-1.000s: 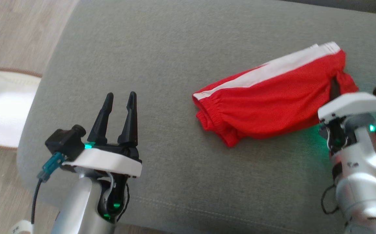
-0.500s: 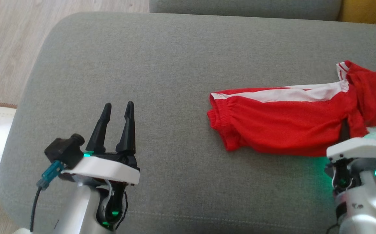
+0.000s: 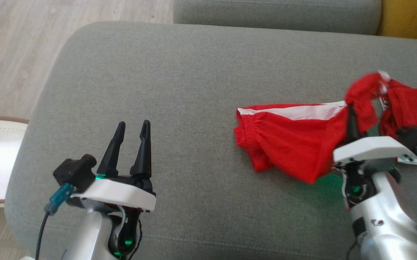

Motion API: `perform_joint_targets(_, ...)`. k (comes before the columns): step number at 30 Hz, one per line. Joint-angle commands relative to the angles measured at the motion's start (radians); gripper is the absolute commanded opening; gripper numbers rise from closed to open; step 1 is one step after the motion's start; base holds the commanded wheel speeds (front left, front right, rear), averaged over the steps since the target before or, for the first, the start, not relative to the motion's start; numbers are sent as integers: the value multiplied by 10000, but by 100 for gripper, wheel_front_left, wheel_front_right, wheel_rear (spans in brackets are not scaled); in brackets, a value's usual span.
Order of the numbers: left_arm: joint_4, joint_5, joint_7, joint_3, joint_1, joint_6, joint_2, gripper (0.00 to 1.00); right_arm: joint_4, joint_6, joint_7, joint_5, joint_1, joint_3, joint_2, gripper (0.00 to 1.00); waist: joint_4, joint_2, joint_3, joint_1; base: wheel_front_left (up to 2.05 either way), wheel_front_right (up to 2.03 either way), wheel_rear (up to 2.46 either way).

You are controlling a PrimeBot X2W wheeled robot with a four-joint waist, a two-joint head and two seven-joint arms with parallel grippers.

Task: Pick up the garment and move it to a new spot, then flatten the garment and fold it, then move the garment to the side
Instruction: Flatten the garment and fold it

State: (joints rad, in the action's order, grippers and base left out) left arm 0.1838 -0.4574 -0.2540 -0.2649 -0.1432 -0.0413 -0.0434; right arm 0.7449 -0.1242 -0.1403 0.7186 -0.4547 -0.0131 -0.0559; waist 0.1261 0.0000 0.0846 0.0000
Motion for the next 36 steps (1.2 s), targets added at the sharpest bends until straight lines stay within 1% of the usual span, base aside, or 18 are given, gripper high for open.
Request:
perform_joint_targets(1, -284, 81, -78, 342, -159, 6, -68, 100, -533, -65, -144, 321, -280, 685, 57, 0, 83, 0, -95, 0, 0, 0, 0)
perform_joint_targets(6, -279, 67, -78, 307, -64, 22, -68, 100, -1077, -65, -340, 1223, -56, 2404, 57, 0, 286, 0, -229, 0, 0, 0, 0)
perform_joint_targets(11, -282, 50, -78, 272, 14, 57, -68, 100, -1030, -65, -514, 1757, 2, 3743, 57, 0, 538, 0, -300, 0, 0, 0, 0)
perform_joint_targets(16, -280, 46, -78, 312, 107, 91, -68, 100, -597, -65, -652, 1902, -42, 4797, 57, 0, 703, 0, -327, 0, 0, 0, 0)
perform_joint_targets(19, -275, 32, -78, 319, 122, 93, -68, 100, -347, -65, -648, 1874, -79, 5180, 57, 0, 745, 0, -333, 0, 0, 0, 0)
perform_joint_targets(20, -272, 29, -78, 325, 127, 97, -68, 100, -251, -65, -657, 1769, -117, 5415, 57, 92, 757, 0, -335, 0, 0, 0, 0)
perform_joint_targets(21, -269, 26, -78, 329, 130, 103, -68, 100, -217, -65, -674, 1773, -130, 5611, 57, 100, 766, 0, -332, 0, 0, 0, 0)
perform_joint_targets(31, -297, -42, -78, 250, 140, 157, -68, 100, -267, -65, -786, 2213, -300, 7575, 57, 100, 732, 0, -240, 0, 0, 0, 0)
perform_joint_targets(36, -294, -68, -78, 181, 68, 179, -68, 100, 183, -65, -584, 2378, -504, 8393, 57, 100, 762, 0, -192, 0, 0, 0, 0)
